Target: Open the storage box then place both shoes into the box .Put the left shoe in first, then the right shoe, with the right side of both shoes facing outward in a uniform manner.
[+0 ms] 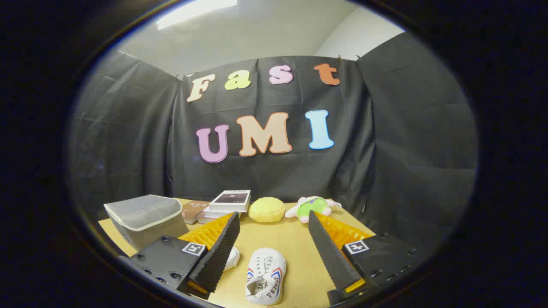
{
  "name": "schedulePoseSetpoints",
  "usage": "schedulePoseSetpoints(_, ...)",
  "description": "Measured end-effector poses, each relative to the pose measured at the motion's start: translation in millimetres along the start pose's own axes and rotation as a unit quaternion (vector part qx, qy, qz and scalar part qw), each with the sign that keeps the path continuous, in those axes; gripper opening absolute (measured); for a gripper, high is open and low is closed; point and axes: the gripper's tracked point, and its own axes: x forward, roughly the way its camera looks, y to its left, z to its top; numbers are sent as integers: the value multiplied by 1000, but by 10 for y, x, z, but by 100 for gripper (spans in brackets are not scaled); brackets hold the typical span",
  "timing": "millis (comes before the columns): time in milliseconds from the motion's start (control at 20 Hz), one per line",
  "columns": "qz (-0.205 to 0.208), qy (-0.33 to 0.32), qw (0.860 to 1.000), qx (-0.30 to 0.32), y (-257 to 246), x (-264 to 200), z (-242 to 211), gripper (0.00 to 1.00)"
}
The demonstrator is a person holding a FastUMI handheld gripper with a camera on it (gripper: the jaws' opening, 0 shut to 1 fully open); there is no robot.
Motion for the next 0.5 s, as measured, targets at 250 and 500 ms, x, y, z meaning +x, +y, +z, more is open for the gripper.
schedulePoseSetpoints(250,6,8,1000,0,48,27,-68,100)
schedulePoseSetpoints(500,11,12,1000,-5,104,31,-107,100)
